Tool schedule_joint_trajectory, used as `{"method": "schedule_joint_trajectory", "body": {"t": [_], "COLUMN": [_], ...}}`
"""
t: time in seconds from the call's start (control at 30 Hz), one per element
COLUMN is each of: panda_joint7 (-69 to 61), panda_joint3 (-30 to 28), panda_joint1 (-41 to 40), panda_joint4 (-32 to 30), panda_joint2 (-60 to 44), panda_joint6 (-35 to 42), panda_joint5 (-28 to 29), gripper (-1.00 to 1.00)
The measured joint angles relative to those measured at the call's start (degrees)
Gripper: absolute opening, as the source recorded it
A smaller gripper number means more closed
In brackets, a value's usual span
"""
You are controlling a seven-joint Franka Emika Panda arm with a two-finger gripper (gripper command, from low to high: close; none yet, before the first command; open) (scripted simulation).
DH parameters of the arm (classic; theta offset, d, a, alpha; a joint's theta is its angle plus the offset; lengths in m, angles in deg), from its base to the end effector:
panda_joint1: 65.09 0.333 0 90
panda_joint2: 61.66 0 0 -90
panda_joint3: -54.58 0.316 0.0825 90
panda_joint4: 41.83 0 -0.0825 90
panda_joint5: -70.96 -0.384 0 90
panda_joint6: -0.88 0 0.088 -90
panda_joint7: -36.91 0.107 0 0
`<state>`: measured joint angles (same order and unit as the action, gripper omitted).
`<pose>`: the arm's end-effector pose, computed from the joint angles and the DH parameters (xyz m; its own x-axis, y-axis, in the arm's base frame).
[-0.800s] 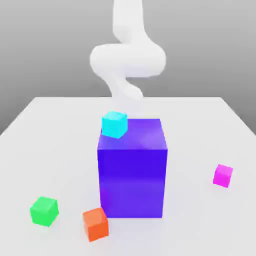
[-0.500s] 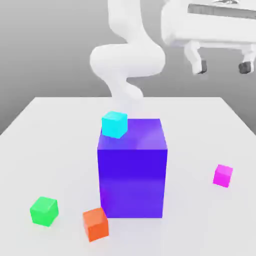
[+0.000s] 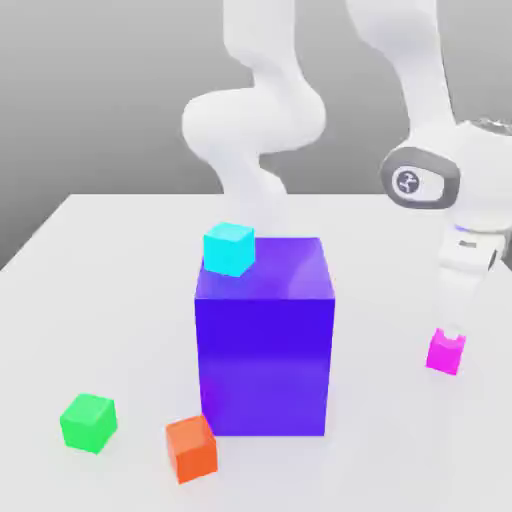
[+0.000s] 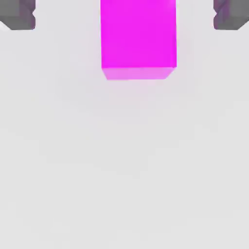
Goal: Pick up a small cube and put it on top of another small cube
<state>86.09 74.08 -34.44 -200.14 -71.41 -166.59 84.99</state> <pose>0.2271 0.3077 0.1683 0.9686 0.2487 0.0023 0.2487 -0.9686 -0.0065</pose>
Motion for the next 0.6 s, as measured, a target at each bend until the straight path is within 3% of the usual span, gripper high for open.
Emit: {"method": "schedule_joint_trajectory", "body": {"t": [0.1, 0.13, 0.37, 0.6], "panda_joint7": [4.6, 5.8, 6.3, -5.6], "panda_joint3": [-8.3, -10.6, -11.1, -0.5], "panda_joint1": [7.0, 8.9, 9.3, 2.7], "panda_joint4": [1.4, 1.8, 1.8, -1.2], "panda_joint2": [-6.0, -7.7, -8.0, 4.6], "panda_joint6": [-4.6, -5.9, -6.2, 2.9], "panda_joint5": [6.1, 7.7, 8.3, -7.4], "gripper": [0.00, -1.00, -1.00, -1.00]}}
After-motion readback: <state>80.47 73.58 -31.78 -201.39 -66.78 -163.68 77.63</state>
